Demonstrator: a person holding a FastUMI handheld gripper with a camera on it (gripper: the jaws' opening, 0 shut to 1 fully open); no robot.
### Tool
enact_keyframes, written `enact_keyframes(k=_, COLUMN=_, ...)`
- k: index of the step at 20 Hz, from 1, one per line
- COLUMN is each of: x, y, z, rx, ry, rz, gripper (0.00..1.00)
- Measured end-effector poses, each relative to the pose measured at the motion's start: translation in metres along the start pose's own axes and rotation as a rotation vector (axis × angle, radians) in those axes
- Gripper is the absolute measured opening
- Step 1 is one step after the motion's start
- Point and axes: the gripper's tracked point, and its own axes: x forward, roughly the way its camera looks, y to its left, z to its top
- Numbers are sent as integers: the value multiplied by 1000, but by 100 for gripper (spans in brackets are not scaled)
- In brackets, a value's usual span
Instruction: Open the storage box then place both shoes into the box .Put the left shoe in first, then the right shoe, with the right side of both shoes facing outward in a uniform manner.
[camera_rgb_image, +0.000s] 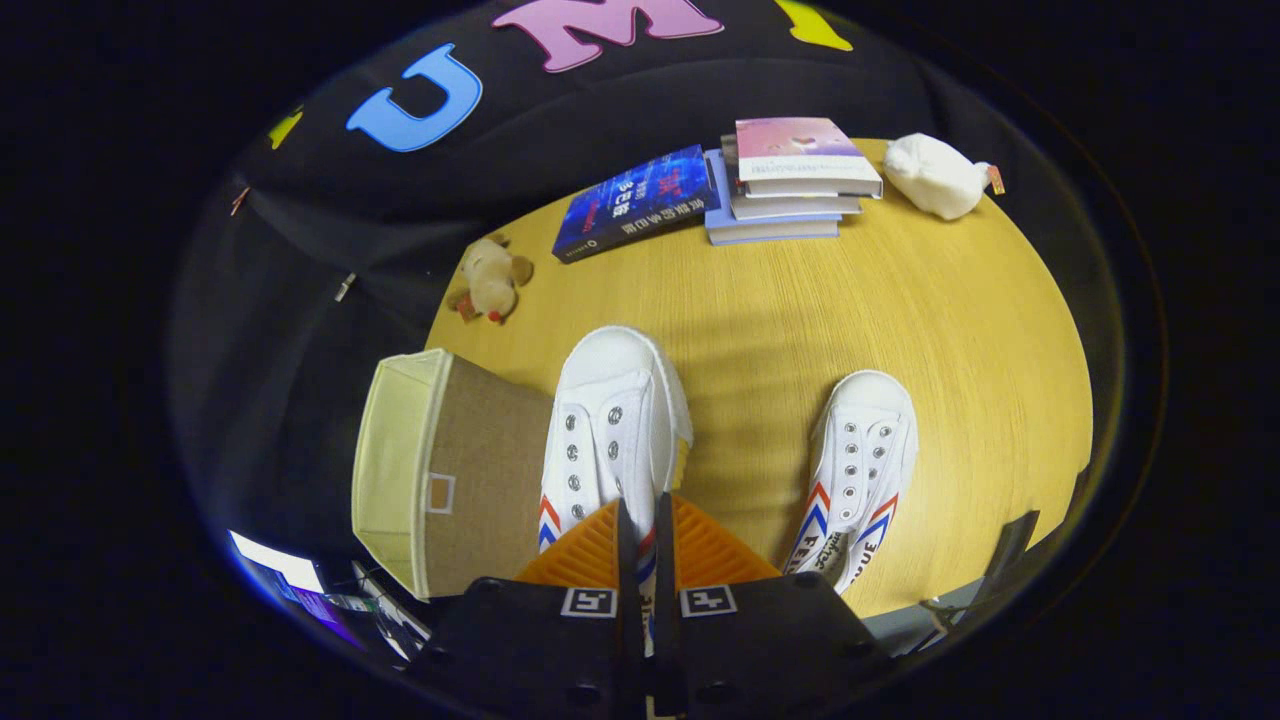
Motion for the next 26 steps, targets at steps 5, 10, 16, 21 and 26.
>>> enact_keyframes(k=5, x=-46, y=71, z=35, rx=-8, ry=-100, rz=68, gripper=8)
enact_keyframes(k=10, x=-38, y=155, z=27, rx=80, ry=-44, rz=144, gripper=8)
enact_keyframes(k=16, x=16, y=231, z=-4, rx=137, ry=39, rz=149, gripper=8)
enact_keyframes(k=21, x=64, y=247, z=-31, rx=150, ry=101, rz=85, gripper=8)
enact_keyframes(k=26, x=94, y=255, z=-47, rx=149, ry=116, rz=48, gripper=8)
